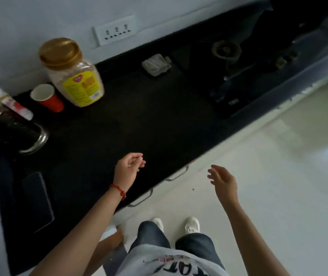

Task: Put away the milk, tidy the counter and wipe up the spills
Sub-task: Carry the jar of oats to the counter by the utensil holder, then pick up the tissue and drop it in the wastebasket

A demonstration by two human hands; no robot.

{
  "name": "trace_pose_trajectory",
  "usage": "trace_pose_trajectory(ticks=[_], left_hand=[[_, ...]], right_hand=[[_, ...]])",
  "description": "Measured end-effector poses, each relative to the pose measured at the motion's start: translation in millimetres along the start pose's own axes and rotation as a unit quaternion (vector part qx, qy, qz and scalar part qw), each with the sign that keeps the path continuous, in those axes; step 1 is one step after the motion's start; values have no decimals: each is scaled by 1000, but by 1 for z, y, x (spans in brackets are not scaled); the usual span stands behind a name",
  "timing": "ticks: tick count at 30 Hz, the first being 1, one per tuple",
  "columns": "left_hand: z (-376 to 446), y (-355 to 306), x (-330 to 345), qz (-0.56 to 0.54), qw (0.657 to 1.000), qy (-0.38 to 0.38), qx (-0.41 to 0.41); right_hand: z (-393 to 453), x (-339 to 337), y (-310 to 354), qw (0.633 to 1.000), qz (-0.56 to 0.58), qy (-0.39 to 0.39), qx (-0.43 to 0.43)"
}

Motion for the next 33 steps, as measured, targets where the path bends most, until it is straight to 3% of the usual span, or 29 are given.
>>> trace_pose_trajectory(ticks=[7,15,20,24,33], left_hand=[[-46,-3,137,41,989,143,-9],[-87,25,330,186,932,303,-65],[-98,47,408,270,900,325,-111],[-90,54,439,284,898,301,-148],[-19,26,533,284,902,261,-191]], right_hand=[[-45,-134,-117,984,76,-104,125],[-88,-287,-257,934,158,-205,246],[-105,-350,-316,900,200,-240,306],[-105,-375,-342,880,224,-235,347],[5,-479,-324,865,271,-258,333]])
Point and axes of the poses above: each hand's wrist, its own z-axis towards the middle knuckle, its own x-axis out of the palm, y = z × x, the point moved 8 cm from there along z, towards the middle knuckle, and after that the axes turned 1 degree about x, right-handed, at the moved point
